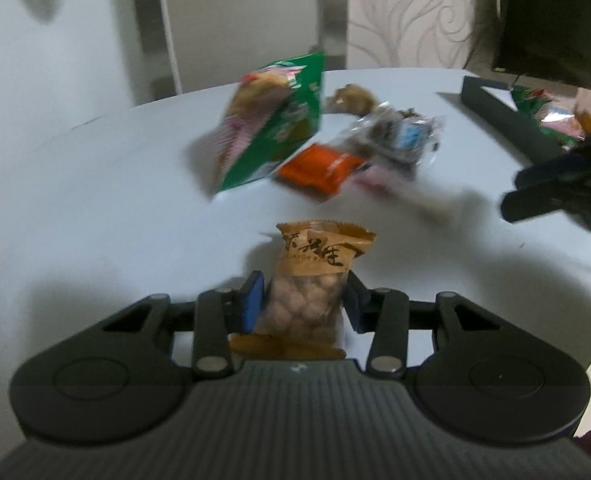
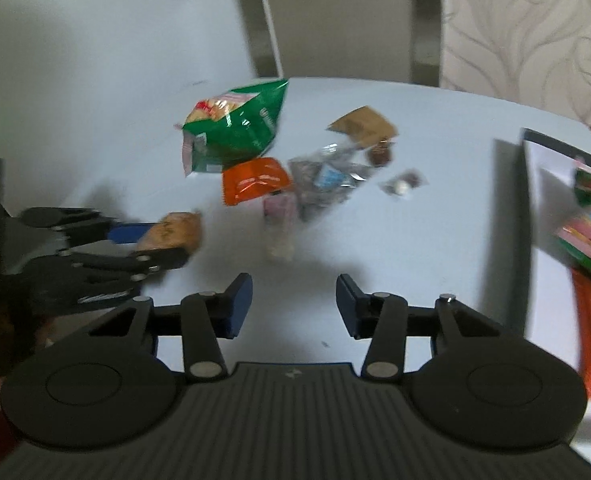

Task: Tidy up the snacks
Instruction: 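Grasp the peanut bag with the left gripper while the right grasps the clear pink packet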

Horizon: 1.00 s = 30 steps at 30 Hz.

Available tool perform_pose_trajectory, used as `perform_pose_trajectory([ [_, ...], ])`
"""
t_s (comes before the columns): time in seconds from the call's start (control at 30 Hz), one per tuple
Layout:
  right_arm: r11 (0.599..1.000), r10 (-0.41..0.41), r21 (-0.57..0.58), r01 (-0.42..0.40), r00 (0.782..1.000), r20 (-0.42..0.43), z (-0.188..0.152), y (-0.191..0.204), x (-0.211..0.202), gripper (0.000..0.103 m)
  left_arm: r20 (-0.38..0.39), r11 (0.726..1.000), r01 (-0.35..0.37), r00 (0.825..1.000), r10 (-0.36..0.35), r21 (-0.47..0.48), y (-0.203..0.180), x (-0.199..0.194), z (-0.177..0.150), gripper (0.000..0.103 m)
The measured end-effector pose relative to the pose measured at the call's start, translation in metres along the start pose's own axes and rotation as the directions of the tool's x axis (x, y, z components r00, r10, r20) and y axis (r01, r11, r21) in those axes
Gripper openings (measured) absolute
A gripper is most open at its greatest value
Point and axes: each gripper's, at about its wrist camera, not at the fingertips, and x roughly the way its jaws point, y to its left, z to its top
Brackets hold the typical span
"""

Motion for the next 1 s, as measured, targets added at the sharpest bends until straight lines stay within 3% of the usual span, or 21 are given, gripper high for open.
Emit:
perform_pose_trajectory([
  [0.43, 0.988, -0.077, -0.136, 0.071, 0.996, -0.038, 0.019, 0.021, 0.077, 0.052, -0.021, 0.999, -0.038, 0.999, 0.038, -0.002, 0.021, -0.020, -0.016, 0.055],
  [0.57, 0.981, -0.065, -0.183, 0.059, 0.997, -0.029, 0.020, 0.024, 0.080, 0.028, -0.026, 0.999, -0.039, 0.999, 0.039, -0.001, 0.022, -0.018, -0.016, 0.057],
  [0.7, 0.984, -0.057, -0.172, 0.050, 0.998, -0.034, 0.017, 0.024, 0.075, 0.024, -0.028, 0.998, -0.060, 0.998, 0.059, -0.005, 0.023, -0.015, -0.014, 0.070],
  [1.0, 0.991, -0.056, -0.127, 0.052, 0.998, -0.024, 0.002, 0.023, 0.051, 0.024, -0.023, 0.999, -0.037, 0.999, 0.036, -0.019, 0.024, -0.005, -0.009, 0.074],
])
